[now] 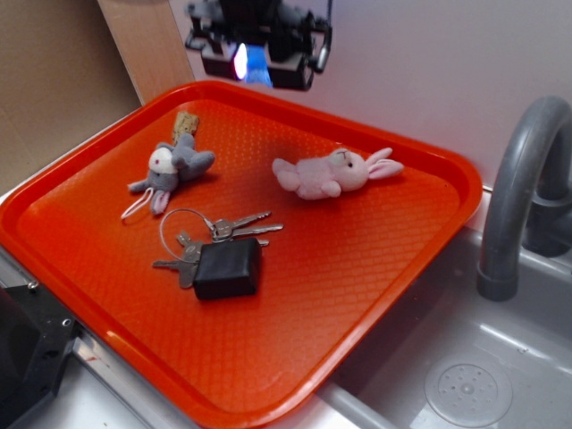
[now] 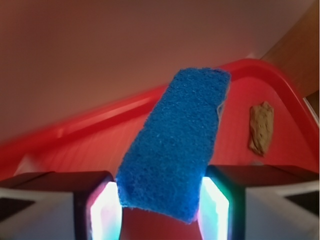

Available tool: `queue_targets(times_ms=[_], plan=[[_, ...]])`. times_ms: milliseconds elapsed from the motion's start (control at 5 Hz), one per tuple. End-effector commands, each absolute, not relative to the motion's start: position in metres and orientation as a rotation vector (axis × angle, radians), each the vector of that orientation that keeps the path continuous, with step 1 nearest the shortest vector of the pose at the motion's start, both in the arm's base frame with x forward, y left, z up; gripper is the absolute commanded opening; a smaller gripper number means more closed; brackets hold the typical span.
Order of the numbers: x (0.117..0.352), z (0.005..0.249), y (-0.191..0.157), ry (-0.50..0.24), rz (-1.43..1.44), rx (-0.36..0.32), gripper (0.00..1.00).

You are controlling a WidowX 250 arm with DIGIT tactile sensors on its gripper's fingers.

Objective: Grab the blue sponge.

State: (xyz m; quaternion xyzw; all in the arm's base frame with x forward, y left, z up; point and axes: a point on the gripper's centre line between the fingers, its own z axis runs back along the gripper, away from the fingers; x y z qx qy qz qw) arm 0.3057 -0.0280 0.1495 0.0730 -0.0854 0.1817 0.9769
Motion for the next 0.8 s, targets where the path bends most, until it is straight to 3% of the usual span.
queue_targets(times_ms=[0,200,400,600], plan=[[0.250,0.239,-0.027,-0.146,-0.067,0.019,0.00],[0.225,0.270,-0.019,-0.166,-0.121,-0.034,0.00],[0.219,0.289,-0.013,-0.236,-0.071,-0.007,0.00],[0.225,0.288,-0.006,-0.212,-0.059,-0.024,0.00]])
